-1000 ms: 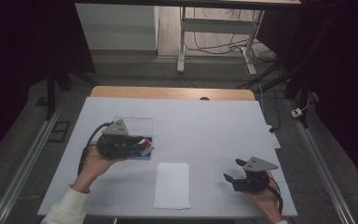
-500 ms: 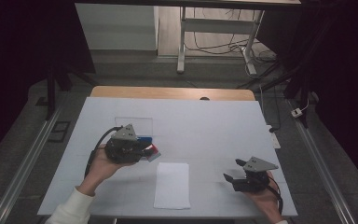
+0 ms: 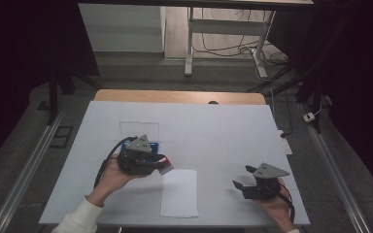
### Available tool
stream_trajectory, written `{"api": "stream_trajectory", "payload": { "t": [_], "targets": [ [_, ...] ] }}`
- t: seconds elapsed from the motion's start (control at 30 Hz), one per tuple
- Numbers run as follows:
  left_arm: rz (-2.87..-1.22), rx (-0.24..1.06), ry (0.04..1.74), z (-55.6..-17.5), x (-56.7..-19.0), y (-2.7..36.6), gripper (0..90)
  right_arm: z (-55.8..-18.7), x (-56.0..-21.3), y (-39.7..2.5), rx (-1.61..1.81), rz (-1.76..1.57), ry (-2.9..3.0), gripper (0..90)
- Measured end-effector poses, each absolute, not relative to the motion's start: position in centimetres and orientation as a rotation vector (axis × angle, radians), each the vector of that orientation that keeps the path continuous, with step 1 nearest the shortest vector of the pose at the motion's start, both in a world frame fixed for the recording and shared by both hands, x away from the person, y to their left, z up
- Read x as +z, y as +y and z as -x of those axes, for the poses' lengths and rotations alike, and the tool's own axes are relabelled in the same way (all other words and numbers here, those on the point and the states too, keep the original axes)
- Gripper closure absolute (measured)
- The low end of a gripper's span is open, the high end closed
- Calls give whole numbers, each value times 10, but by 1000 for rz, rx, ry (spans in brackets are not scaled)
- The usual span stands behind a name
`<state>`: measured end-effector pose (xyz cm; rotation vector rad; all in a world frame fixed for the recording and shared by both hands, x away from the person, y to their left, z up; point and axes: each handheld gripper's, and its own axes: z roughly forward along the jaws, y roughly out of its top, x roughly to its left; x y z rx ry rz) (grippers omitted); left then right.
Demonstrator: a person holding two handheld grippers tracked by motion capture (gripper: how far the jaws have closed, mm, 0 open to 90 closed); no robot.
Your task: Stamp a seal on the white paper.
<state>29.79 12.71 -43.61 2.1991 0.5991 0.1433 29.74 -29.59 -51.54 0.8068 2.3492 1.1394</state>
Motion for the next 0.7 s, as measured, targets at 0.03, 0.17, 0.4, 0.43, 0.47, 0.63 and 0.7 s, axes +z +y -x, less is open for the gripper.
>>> {"api": "stream_trajectory", "payload": {
  "t": [0.03,0.17,0.4,0.43,0.47,0.63,0.7],
  "targets": [
    [-2201,138,596,-298,-437,126,701,-297,-515,-296,1138,-806,2350,237],
    [-2215,123,580,-296,-440,118,702,-297,-516,-296,1136,-812,2352,237],
    [-2260,101,550,-295,-449,104,701,-297,-516,-296,1135,-810,2352,238],
    [-2266,101,547,-295,-450,103,701,-297,-516,-296,1134,-810,2352,238],
    [-2267,102,547,-295,-451,101,701,-297,-516,-296,1134,-809,2352,238],
    [-2287,89,533,-293,-457,92,701,-298,-516,-296,1137,-808,2354,238],
    [-2298,82,524,-292,-459,88,701,-297,-516,-296,1137,-808,2353,238]
  ]
}}
